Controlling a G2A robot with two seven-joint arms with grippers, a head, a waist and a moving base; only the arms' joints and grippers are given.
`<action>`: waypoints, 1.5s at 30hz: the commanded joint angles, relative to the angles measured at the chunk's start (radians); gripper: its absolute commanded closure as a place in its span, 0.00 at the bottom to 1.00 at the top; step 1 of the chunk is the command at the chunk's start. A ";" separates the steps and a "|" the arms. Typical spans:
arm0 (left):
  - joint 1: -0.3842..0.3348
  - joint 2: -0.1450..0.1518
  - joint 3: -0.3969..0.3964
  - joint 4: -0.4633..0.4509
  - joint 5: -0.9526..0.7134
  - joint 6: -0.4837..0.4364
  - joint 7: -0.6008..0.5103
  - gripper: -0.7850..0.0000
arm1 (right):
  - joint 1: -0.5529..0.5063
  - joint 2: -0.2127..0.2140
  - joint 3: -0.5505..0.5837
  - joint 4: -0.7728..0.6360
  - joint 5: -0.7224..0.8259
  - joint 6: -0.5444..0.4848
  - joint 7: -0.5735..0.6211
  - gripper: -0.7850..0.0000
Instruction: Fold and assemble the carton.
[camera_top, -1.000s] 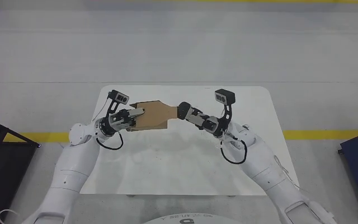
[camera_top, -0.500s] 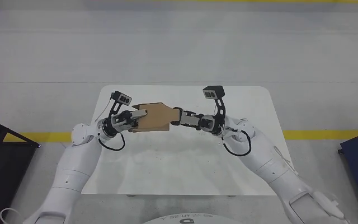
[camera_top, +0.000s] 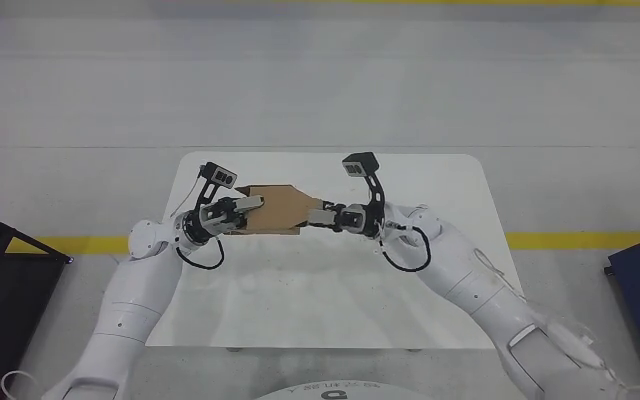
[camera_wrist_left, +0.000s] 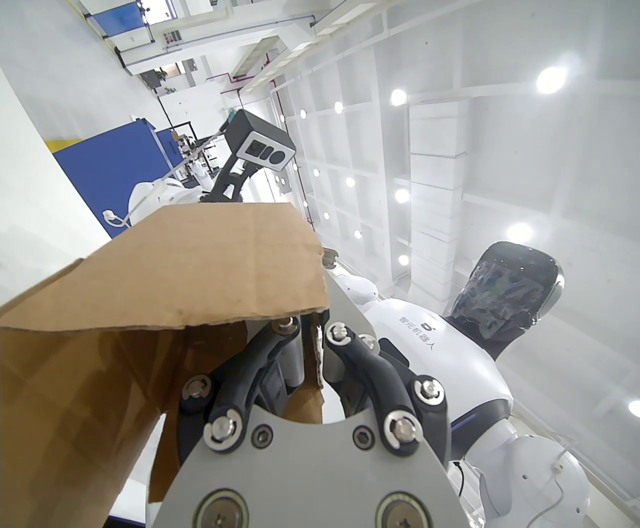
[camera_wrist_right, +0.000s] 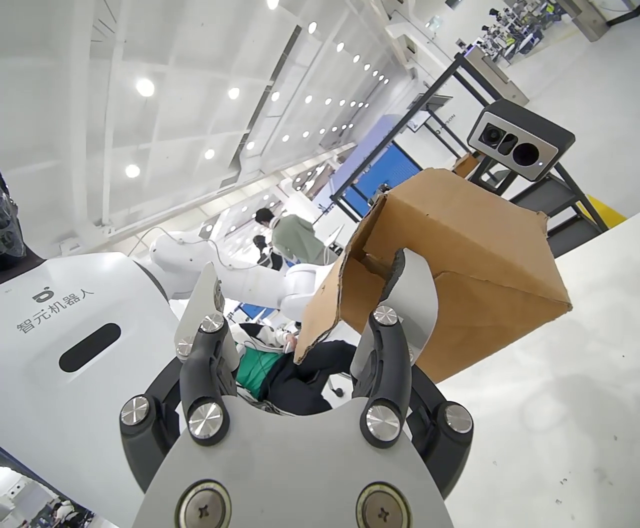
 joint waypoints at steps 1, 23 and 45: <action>0.000 0.000 0.000 0.001 -0.003 0.001 -0.001 1.00 | 0.004 -0.001 -0.004 0.006 -0.001 -0.006 -0.006 0.25; 0.003 0.001 -0.011 0.001 0.020 -0.005 0.005 1.00 | -0.125 0.054 0.145 -0.027 -0.416 -0.129 -0.315 0.01; -0.001 0.001 0.006 -0.005 0.074 -0.018 0.025 1.00 | -0.094 0.008 0.084 -0.033 -0.652 0.019 -0.458 0.15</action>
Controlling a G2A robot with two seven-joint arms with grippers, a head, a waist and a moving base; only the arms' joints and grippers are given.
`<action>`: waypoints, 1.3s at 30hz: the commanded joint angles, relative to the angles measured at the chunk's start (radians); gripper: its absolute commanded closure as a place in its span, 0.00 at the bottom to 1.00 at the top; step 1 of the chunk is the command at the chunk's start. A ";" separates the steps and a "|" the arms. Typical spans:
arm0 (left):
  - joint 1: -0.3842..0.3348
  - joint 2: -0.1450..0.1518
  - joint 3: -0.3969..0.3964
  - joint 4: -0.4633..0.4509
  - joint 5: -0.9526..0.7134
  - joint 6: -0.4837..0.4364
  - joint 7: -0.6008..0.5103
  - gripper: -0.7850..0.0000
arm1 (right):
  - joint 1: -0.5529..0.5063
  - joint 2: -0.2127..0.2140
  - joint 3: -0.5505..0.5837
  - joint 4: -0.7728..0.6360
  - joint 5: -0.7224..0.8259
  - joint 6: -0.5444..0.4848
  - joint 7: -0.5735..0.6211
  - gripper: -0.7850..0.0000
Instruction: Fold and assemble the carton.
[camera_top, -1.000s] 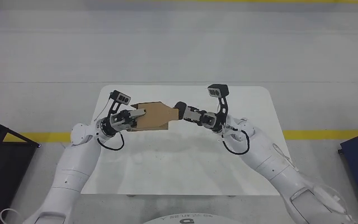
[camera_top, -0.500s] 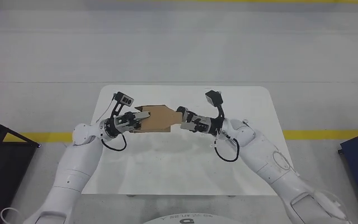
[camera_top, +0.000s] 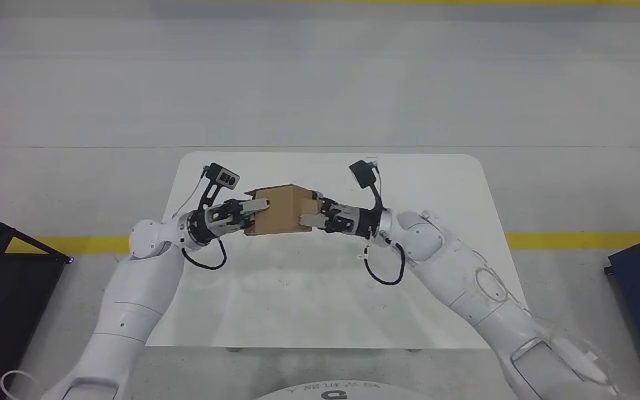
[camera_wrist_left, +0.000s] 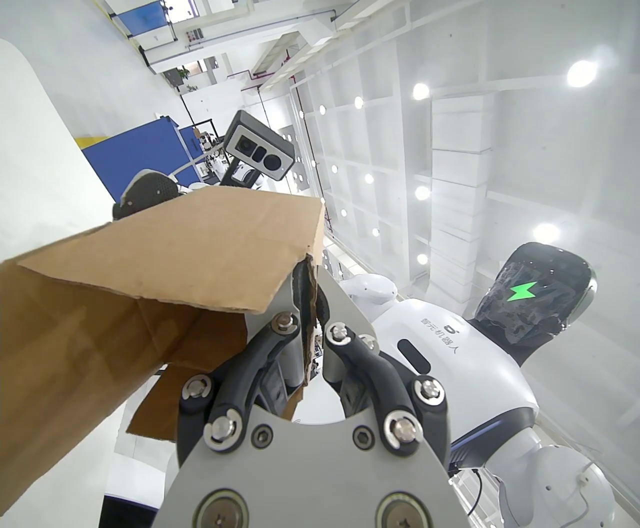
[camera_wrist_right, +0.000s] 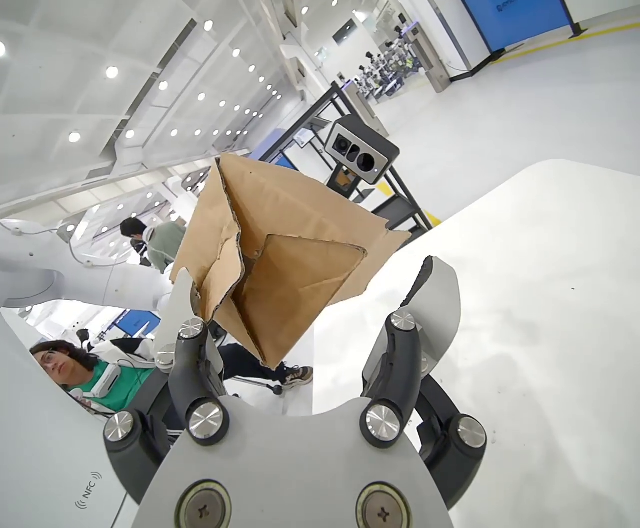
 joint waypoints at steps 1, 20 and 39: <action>0.001 0.000 0.000 -0.001 0.001 0.002 0.001 1.00 | 0.000 0.000 0.004 0.004 0.002 -0.003 0.001 0.13; -0.001 0.000 0.009 0.001 -0.006 0.001 -0.006 1.00 | 0.030 -0.015 -0.006 0.030 -0.025 0.109 0.035 0.21; -0.006 0.000 0.015 -0.002 -0.007 0.002 -0.007 1.00 | 0.057 -0.033 -0.030 0.043 -0.073 0.185 0.065 0.09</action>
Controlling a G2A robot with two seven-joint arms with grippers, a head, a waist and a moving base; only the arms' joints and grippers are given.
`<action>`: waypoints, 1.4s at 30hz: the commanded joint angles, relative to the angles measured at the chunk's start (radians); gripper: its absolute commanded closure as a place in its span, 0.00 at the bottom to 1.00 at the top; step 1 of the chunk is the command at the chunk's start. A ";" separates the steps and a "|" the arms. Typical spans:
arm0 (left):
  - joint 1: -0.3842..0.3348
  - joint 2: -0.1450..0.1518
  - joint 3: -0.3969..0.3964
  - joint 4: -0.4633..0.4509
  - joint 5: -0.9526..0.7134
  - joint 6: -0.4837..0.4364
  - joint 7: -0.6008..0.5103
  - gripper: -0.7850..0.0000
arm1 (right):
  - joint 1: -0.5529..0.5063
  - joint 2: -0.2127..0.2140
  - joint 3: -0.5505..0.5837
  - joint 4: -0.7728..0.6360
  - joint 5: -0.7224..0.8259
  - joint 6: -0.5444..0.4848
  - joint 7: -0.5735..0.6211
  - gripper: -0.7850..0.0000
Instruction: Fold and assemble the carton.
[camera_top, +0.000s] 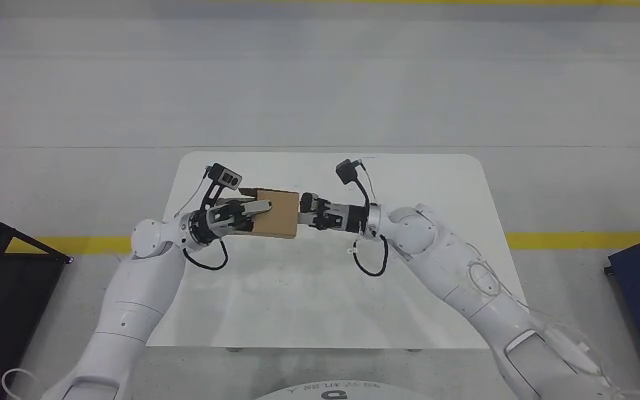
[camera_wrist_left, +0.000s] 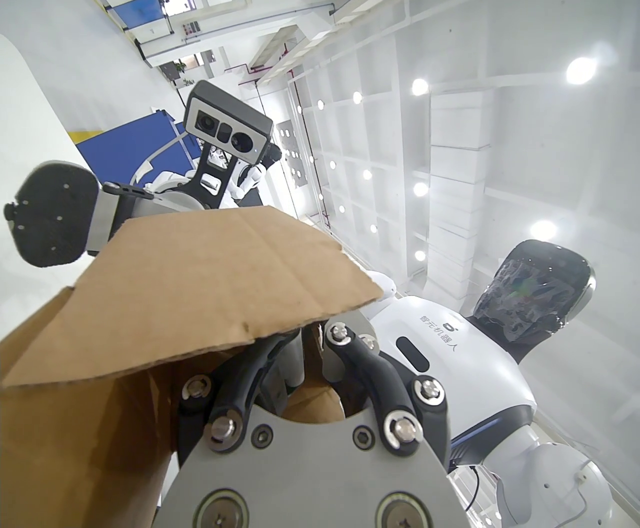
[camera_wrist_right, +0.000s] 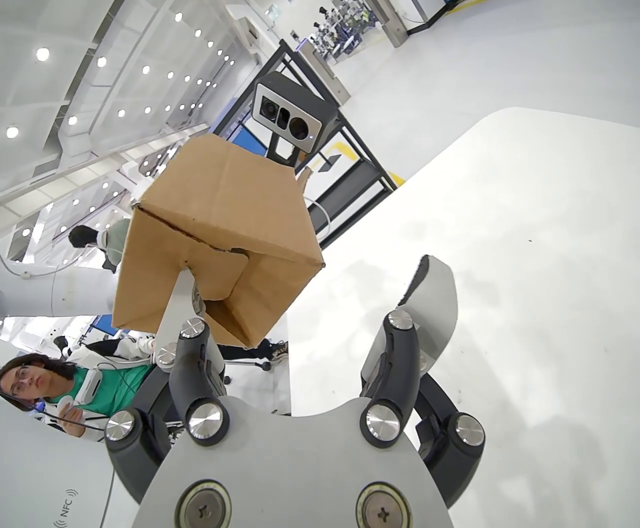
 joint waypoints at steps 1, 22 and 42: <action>-0.001 0.000 0.001 0.000 -0.001 0.000 0.000 1.00 | 0.007 -0.004 -0.006 0.005 -0.002 0.013 0.003 0.09; -0.006 -0.002 0.010 -0.001 -0.009 0.001 -0.001 1.00 | 0.025 -0.026 -0.013 0.041 -0.020 0.018 -0.019 0.00; -0.001 0.011 -0.028 -0.004 0.093 -0.013 0.019 1.00 | -0.134 0.040 0.175 -0.050 0.084 -0.177 0.040 0.00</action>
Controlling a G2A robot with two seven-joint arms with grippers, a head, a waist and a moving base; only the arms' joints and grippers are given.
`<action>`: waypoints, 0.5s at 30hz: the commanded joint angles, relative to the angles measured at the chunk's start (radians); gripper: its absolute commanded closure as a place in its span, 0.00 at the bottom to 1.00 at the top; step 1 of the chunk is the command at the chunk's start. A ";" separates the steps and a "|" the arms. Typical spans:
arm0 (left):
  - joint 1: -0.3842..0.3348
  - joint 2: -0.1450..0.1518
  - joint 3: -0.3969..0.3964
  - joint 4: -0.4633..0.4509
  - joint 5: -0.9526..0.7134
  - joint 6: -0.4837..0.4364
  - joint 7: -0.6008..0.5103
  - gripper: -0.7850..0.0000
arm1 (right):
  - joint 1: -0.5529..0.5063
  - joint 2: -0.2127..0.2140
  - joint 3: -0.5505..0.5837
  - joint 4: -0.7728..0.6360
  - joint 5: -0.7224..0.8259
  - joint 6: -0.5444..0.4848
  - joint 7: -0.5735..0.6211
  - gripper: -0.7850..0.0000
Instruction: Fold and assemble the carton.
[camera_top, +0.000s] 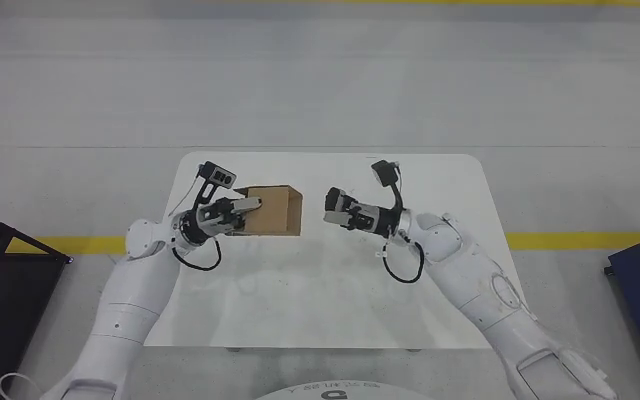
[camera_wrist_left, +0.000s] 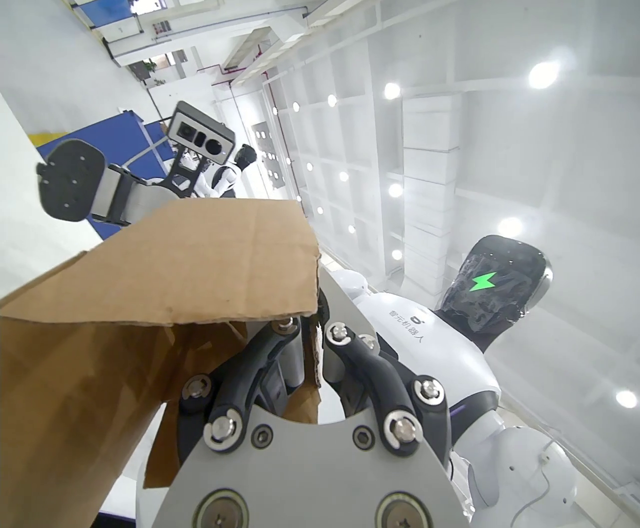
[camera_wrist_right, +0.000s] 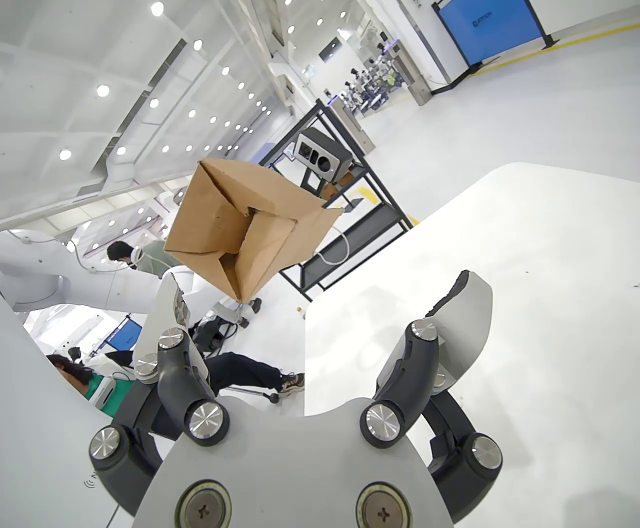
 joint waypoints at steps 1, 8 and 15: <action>-0.014 0.005 0.011 0.001 0.181 -0.042 0.068 1.00 | -0.003 0.000 0.001 -0.007 -0.016 0.012 -0.014 0.00; -0.036 0.030 0.063 -0.174 0.840 0.087 0.273 1.00 | -0.040 0.007 0.038 -0.014 -0.015 -0.027 -0.057 0.00; -0.067 0.044 0.195 -0.388 1.340 0.565 0.164 1.00 | -0.105 0.023 0.113 0.001 0.053 -0.118 -0.107 0.00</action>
